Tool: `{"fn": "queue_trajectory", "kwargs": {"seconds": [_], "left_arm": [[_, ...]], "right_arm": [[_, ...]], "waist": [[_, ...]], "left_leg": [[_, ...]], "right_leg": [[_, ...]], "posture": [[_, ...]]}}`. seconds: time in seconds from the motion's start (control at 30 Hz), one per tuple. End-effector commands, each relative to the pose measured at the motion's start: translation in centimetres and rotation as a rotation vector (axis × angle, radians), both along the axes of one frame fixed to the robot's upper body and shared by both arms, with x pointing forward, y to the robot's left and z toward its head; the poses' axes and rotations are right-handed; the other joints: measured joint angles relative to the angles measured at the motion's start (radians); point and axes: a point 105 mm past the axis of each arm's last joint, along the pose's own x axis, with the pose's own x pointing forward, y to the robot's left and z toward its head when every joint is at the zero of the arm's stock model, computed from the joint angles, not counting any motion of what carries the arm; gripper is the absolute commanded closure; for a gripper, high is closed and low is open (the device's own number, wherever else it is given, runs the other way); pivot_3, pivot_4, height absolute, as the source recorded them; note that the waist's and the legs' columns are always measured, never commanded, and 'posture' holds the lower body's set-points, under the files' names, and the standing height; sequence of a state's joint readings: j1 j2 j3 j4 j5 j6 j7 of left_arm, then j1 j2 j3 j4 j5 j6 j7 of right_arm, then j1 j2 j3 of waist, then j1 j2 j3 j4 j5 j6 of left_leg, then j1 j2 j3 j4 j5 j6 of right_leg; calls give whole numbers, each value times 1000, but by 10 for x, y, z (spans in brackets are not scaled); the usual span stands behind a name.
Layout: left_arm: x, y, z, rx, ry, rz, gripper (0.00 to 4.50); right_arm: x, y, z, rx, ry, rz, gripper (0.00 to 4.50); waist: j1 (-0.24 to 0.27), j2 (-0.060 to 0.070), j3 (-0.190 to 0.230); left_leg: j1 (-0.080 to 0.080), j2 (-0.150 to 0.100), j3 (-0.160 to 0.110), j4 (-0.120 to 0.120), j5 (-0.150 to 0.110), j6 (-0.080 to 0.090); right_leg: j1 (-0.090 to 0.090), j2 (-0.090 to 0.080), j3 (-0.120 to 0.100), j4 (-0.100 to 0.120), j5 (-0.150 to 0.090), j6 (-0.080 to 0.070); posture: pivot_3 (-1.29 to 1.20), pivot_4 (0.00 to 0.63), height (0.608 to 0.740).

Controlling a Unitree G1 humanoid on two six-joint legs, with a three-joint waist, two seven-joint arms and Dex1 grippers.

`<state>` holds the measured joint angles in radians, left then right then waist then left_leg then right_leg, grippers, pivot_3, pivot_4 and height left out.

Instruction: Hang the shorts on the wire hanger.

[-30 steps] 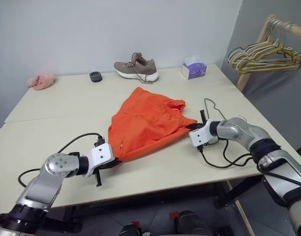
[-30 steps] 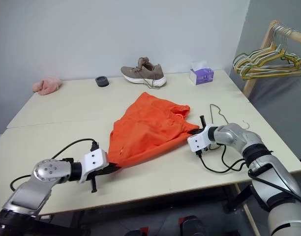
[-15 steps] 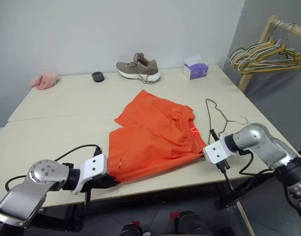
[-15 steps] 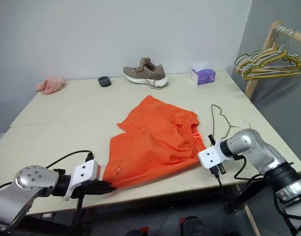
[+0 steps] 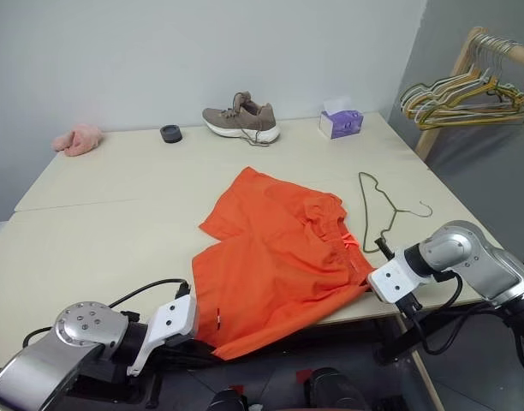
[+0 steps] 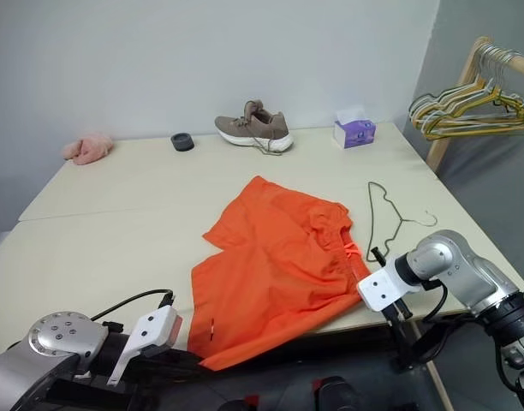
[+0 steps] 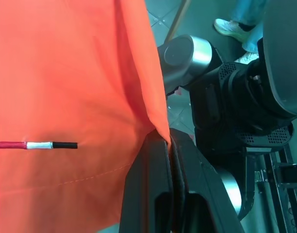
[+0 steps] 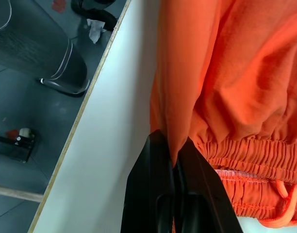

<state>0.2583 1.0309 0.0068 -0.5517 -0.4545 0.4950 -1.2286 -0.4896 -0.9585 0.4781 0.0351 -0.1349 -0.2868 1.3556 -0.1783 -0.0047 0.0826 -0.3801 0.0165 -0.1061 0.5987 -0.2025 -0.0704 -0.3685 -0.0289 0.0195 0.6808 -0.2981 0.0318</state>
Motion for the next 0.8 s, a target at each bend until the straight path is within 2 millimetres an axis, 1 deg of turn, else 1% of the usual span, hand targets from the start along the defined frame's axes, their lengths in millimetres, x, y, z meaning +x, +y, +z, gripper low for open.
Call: {"fn": "queue_trajectory", "kwargs": {"seconds": [0.03, 0.07, 0.17, 0.23, 0.33, 0.37, 0.4, 0.47, 0.5, 0.53, 0.6, 0.67, 0.73, 0.8], "left_arm": [[2, -4, 3, -46, -3, 26, 4046], [1, -4, 3, -53, 4, 30, 3854], [1, -6, 3, -73, 2, 36, 2922], [1, -6, 3, -79, -7, 37, 2260], [2, -7, 2, -87, -26, 40, 1351], [5, -9, 2, -92, -60, 43, 1039], [10, -11, 4, -111, -98, 59, 744], [17, -15, 9, -147, -152, 79, 112], [21, -19, 15, -176, -174, 90, 21], [25, -23, 22, -207, -195, 92, 21], [30, -29, 31, -247, -230, 97, 21], [40, -33, 41, -275, -267, 111, 21], [54, -35, 52, -295, -312, 140, 21], [66, -38, 59, -297, -350, 146, 21]], "right_arm": [[-4, -2, 11, -1, 3, 10, 3859], [-5, -2, 12, -1, 7, 13, 3529], [-5, -3, 18, 23, 28, -14, 2497], [-3, -5, 23, 44, 31, -46, 1707], [2, -7, 33, 131, 61, -154, 657], [6, -9, 37, 162, 55, -201, 294], [14, -12, 44, 234, 51, -287, 1], [27, -19, 55, 354, 39, -433, 0], [34, -25, 62, 441, 35, -529, 0], [44, -33, 68, 549, 20, -652, 0], [58, -45, 74, 693, -4, -834, 0], [73, -59, 71, 783, -43, -1045, 0], [85, -75, 62, 835, -65, -1285, 0], [92, -81, 55, 875, -75, -1458, 0]], "waist": [[1, 0, 0], [1, 0, 0], [1, 0, 0], [1, 0, 0], [3, 0, 0], [4, 0, 0], [6, 0, 0], [10, 0, 0], [13, 0, 0], [15, -1, 0], [16, -1, -1], [16, -2, -1], [15, -1, -1], [13, -1, -1]], "left_leg": [[0, 0, 0, 0, 0, 0], [0, 0, 0, 0, 0, 0], [0, 0, 0, 0, 0, 0], [0, 0, 0, 0, 0, 0], [0, 0, 0, 1, 0, 0], [0, 0, 0, 1, 0, 0], [0, 0, 0, 1, 0, 0], [0, 0, 0, 1, 0, 0], [0, 0, 0, 1, 0, 0], [0, 0, 0, 2, 0, 0], [-1, 0, 0, 4, 0, 0], [-1, 0, 0, 6, 0, 0], [-1, 0, 0, 7, 0, 0], [-2, -1, 0, 9, 0, 0]], "right_leg": [[0, 0, 0, 0, 0, 0], [0, 0, 0, 0, 0, 0], [0, 0, 0, 0, 0, 0], [0, 0, 0, 0, 0, 0], [0, 0, 0, 0, 0, 0], [0, 0, 0, 0, 0, 0], [0, 0, 0, 0, 0, 0], [0, 0, 0, 0, 0, 0], [0, 0, 0, 0, 0, 0], [1, 0, 0, 0, 0, 0], [1, 0, 0, 1, 1, 1], [2, 0, 0, 1, 1, 2], [2, 0, 1, 1, 2, 3], [3, 0, 1, 1, 3, 3]], "posture": [[-149, 17, 740], [-150, 17, 740], [-147, 17, 740], [-147, 17, 740], [-148, 19, 740], [-146, 19, 740], [-146, 20, 740], [-146, 20, 740], [-149, 21, 740], [-154, 20, 740], [-168, 19, 740], [-176, 20, 740], [-185, 17, 740], [-197, 13, 740]]}}
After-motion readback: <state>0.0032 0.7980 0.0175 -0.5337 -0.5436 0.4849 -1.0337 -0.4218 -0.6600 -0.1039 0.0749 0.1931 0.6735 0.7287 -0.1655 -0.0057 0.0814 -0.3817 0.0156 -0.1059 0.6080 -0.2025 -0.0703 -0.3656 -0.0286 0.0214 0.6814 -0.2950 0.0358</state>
